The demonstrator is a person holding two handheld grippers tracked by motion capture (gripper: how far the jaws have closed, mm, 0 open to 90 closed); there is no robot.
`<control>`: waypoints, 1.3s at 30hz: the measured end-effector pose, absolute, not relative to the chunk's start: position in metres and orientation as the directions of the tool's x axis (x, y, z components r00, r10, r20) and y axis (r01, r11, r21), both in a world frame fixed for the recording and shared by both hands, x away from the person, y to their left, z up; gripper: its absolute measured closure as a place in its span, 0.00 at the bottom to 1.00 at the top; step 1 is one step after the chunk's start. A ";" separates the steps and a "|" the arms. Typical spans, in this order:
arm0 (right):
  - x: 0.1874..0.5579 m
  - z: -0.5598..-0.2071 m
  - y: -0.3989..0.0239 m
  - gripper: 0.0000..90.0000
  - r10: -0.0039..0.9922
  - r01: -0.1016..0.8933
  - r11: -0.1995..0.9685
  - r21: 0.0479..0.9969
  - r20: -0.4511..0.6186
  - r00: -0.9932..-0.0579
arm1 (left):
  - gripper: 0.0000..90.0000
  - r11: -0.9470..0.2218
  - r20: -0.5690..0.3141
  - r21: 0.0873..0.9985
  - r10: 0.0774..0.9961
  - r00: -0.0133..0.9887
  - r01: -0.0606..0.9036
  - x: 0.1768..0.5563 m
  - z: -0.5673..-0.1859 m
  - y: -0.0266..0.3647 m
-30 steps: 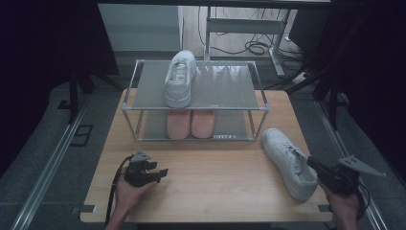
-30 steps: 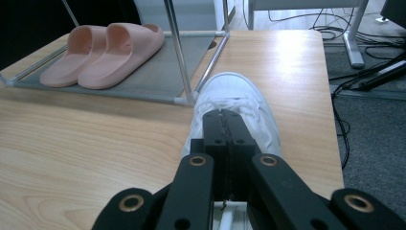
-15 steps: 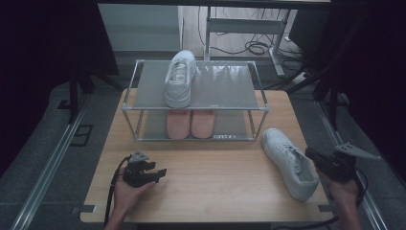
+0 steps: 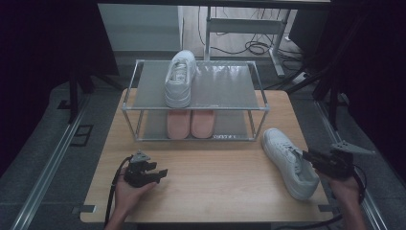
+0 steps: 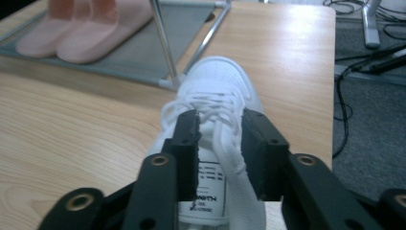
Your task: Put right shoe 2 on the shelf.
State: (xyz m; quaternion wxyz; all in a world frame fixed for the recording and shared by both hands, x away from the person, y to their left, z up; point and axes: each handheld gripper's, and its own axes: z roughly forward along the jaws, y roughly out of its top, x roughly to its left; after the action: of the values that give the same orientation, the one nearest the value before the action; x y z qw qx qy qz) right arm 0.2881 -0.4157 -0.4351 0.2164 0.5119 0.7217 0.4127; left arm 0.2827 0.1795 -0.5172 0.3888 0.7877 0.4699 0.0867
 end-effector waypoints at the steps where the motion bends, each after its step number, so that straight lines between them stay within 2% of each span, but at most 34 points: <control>1: 0.290 -0.437 -0.416 0.72 0.917 0.569 0.138 0.811 0.112 -0.382 | 0.46 -0.258 -0.227 0.694 0.808 0.544 0.672 0.283 -0.517 0.179; 7: 0.295 -0.444 -0.410 0.66 0.916 0.590 0.179 0.787 0.086 -0.392 | 0.46 -0.255 -0.228 0.696 0.808 0.543 0.672 0.282 -0.517 0.180; 27: 0.316 -0.461 -0.405 0.63 0.932 0.668 0.236 0.705 0.030 -0.361 | 0.46 -0.253 -0.229 0.694 0.809 0.541 0.674 0.282 -0.517 0.179; 31: 0.321 -0.467 -0.402 0.70 0.940 0.692 0.257 0.675 -0.008 -0.341 | 0.46 -0.254 -0.229 0.694 0.810 0.541 0.674 0.282 -0.517 0.179; 39: 0.319 -0.469 -0.406 0.86 0.950 0.683 0.219 0.697 0.006 -0.311 | 0.46 -0.251 -0.233 0.692 0.810 0.539 0.676 0.282 -0.518 0.179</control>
State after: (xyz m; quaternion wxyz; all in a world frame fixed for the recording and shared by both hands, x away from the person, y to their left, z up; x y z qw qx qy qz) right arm 0.3193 -0.4057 -0.4691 0.2187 0.5448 0.7494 0.3062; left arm 0.2824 0.1789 -0.5177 0.3887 0.7862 0.4726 0.0858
